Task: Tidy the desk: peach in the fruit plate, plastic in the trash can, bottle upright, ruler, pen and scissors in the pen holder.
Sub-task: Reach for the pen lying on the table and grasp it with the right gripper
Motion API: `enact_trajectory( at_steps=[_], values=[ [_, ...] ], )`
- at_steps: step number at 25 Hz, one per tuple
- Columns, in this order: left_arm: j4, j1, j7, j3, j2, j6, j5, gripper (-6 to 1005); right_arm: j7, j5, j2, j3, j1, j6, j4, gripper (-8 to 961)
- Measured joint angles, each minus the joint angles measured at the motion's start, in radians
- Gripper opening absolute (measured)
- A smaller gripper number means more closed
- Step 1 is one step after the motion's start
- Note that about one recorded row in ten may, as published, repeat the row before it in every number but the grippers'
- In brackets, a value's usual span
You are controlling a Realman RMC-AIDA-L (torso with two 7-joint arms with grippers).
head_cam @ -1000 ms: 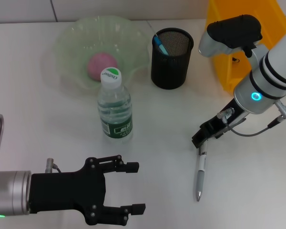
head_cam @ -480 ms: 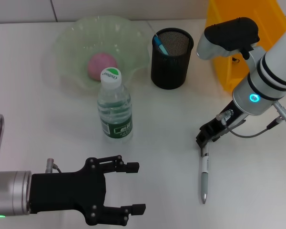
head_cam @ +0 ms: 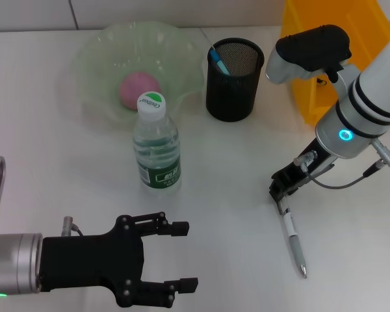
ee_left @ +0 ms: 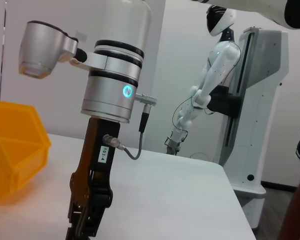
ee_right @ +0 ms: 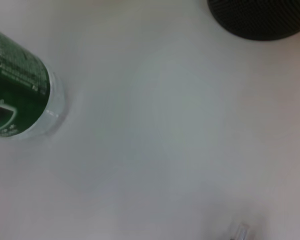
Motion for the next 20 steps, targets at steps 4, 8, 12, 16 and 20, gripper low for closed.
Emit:
enact_trajectory(
  at_steps=[4, 8, 12, 16, 20],
  values=[
    [0.000, 0.000, -0.001, 0.000, 0.000, -0.001, 0.000, 812, 0.000, 0.001, 0.000, 0.000, 0.000, -0.002, -0.001, 265],
    [0.000, 0.000, -0.003, 0.000, 0.000, -0.001, -0.001, 812, 0.000, 0.001, 0.000, -0.001, -0.003, -0.010, -0.019, 233],
    [0.000, 0.000, -0.004, 0.000, 0.001, -0.001, -0.003, 812, 0.000, 0.001, 0.000, -0.002, -0.005, -0.013, -0.025, 185],
    [0.000, 0.000, -0.005, 0.000, 0.002, 0.001, -0.003, 812, 0.000, 0.003, 0.000, 0.000, -0.006, -0.017, -0.029, 156],
    [0.000, 0.000, -0.005, 0.000, 0.002, 0.002, -0.005, 812, 0.000, 0.015, 0.000, 0.010, -0.018, -0.025, -0.055, 178]
  ],
)
